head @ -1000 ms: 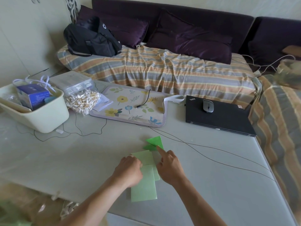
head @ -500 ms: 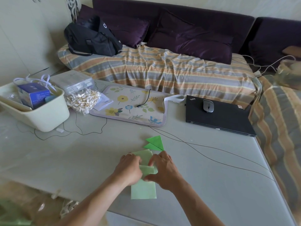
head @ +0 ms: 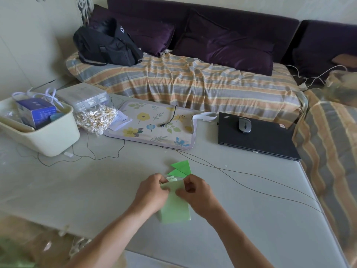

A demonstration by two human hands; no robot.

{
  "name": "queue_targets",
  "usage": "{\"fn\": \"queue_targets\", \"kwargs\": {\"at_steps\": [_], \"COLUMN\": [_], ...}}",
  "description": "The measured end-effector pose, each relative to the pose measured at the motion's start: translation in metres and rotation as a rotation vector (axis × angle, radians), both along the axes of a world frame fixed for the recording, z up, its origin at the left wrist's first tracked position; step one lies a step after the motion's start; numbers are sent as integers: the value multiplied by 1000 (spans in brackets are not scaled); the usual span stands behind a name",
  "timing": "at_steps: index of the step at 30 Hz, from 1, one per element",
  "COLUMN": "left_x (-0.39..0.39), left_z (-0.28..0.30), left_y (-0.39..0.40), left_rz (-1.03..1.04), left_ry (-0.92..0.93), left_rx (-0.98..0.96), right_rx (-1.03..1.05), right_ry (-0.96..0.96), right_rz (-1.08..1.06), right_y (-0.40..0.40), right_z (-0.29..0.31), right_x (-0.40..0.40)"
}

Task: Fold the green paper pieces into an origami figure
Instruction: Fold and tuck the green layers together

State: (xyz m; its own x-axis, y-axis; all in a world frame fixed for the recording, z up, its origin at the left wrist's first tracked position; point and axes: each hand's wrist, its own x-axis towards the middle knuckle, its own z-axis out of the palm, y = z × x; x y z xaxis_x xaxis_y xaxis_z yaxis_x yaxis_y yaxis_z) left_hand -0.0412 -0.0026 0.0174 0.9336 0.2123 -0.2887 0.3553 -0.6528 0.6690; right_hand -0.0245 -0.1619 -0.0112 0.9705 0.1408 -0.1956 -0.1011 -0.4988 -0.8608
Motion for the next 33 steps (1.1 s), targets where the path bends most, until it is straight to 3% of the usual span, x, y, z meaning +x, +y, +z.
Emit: {"fn": "queue_targets", "kwargs": {"at_steps": [7, 13, 21, 29, 33], "left_x": [3, 7, 8, 3, 1], "left_z": [-1, -3, 6, 24, 23], "left_y": [-4, -8, -8, -15, -16], "left_rz": [285, 441, 400, 202, 258], "left_ry": [16, 0, -105, -18, -78], "left_rx": [-397, -601, -601, -658, -622], "right_rx": [278, 332, 212, 222, 190], "right_ry": [46, -55, -318, -342, -364], "right_rz": [-162, -208, -64, 8, 41], "right_y": [-10, -10, -5, -3, -3], "right_z": [11, 21, 25, 27, 26], "right_x": [-3, -6, -10, -12, -12]}}
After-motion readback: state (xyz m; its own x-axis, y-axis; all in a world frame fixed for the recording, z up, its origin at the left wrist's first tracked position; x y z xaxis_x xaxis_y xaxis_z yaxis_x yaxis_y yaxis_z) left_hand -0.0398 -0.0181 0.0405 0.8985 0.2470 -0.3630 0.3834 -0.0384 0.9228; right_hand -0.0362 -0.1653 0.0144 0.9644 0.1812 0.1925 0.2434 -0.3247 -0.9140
